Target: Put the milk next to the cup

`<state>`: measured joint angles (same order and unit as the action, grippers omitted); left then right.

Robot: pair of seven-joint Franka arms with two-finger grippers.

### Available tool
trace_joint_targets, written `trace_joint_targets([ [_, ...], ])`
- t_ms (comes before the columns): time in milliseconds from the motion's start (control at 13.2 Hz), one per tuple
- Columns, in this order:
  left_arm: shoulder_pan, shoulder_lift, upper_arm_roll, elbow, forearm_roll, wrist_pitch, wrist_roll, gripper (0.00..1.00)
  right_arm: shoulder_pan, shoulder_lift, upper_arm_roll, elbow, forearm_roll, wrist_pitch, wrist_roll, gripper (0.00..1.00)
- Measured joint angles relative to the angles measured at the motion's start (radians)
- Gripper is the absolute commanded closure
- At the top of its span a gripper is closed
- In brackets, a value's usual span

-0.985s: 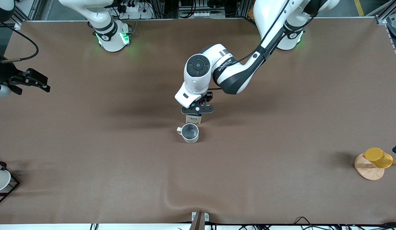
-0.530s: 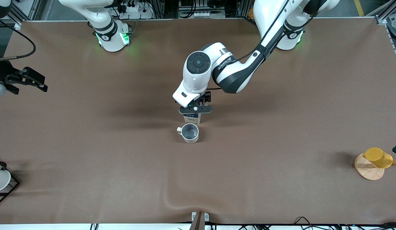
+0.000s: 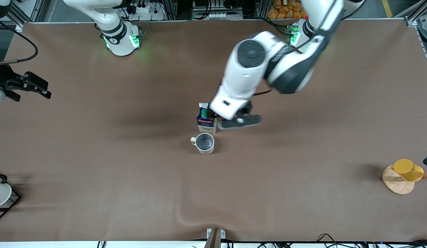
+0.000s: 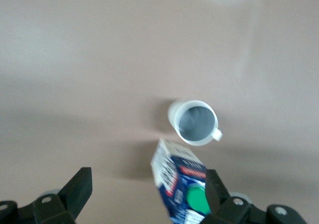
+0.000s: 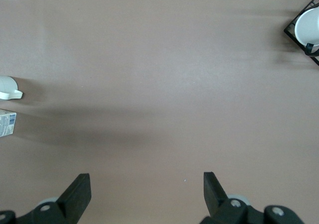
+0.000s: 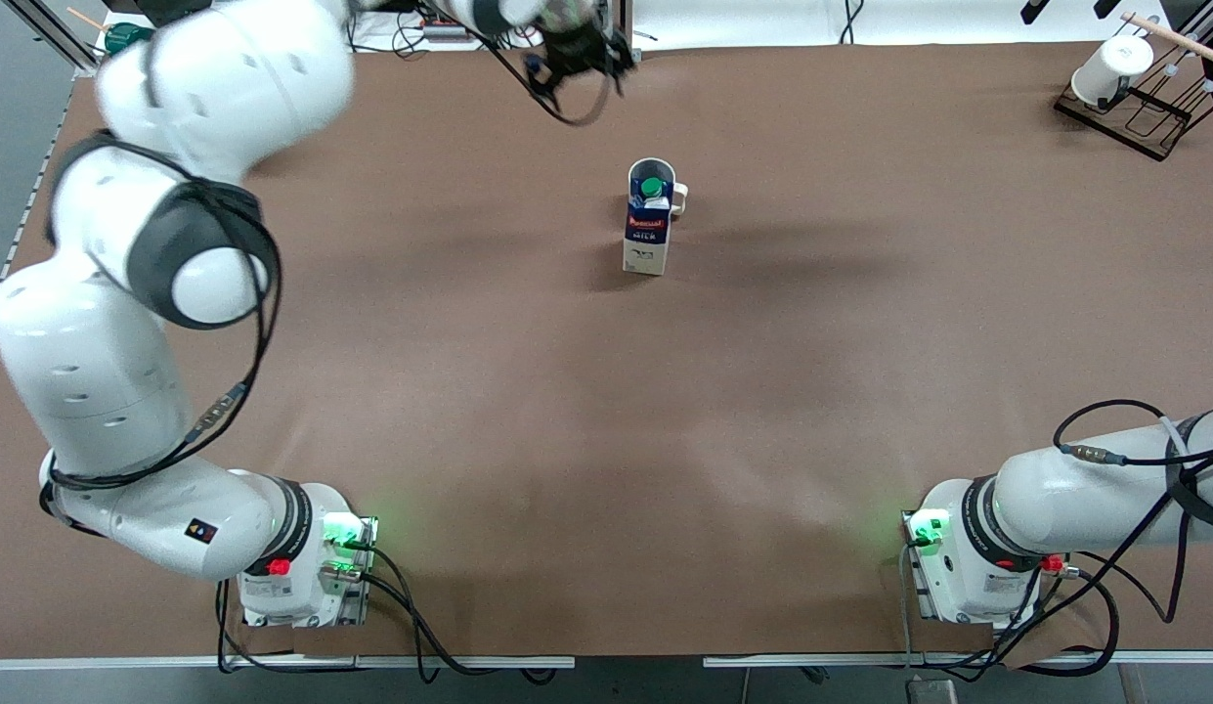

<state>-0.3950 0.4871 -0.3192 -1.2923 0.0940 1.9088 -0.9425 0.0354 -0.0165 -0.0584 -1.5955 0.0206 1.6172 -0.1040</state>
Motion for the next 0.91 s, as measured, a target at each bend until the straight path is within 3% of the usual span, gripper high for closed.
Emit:
trace_joint_targets([
  [379,0.188,-0.118,0.004,-0.007,0.001,-0.078,0.004,0.00,0.000,0.000,0.001,0.014,0.000,-0.018,0.000,0.00],
  [909,0.371,-0.165,0.003,-0.007,0.001,-0.171,0.251,0.00,0.000,0.000,0.001,0.027,-0.001,-0.048,0.000,0.00],
])
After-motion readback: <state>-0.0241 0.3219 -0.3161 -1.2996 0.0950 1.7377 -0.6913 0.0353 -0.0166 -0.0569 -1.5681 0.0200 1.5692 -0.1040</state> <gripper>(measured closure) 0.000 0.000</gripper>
